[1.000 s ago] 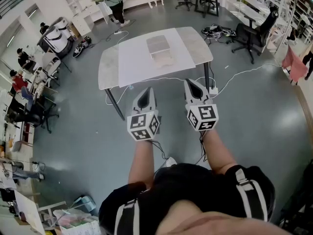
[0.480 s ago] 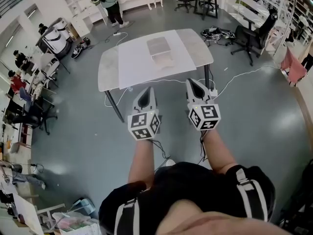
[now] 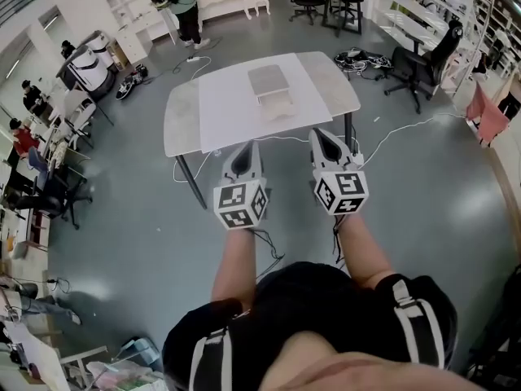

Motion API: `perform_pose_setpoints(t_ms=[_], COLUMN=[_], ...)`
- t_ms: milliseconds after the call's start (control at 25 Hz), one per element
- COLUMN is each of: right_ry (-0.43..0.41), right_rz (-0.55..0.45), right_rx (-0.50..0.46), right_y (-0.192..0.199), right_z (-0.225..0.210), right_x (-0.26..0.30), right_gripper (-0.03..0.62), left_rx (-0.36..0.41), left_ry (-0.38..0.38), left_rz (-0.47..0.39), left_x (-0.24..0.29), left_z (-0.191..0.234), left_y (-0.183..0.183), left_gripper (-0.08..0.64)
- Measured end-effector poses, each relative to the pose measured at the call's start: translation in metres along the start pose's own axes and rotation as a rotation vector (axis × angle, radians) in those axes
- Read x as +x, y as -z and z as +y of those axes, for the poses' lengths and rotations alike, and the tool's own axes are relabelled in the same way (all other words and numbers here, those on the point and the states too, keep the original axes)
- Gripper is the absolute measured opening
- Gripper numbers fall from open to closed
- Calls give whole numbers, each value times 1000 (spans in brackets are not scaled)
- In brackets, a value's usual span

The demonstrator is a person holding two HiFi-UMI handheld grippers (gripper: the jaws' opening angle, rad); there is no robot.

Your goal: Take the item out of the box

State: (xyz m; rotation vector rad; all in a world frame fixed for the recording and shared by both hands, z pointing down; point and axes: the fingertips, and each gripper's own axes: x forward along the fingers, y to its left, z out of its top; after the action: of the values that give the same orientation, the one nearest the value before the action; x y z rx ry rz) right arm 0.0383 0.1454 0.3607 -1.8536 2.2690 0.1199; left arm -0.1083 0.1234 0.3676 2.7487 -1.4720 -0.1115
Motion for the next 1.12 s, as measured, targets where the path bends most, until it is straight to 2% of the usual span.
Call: perform_pose_setpoints(t_ms=[520, 1120], right_ry=[20, 20], right_rz=[-15, -22], right_rx=[-1, -13], right_y=[17, 40], right_z=[15, -39], right_x=[34, 134], right_gripper=[12, 12], left_rx=[8, 28], left_ry=[17, 24], left_rz=[17, 11], left_x=[12, 120], left_z=[42, 76], left_y=[14, 23], left_gripper=[11, 11])
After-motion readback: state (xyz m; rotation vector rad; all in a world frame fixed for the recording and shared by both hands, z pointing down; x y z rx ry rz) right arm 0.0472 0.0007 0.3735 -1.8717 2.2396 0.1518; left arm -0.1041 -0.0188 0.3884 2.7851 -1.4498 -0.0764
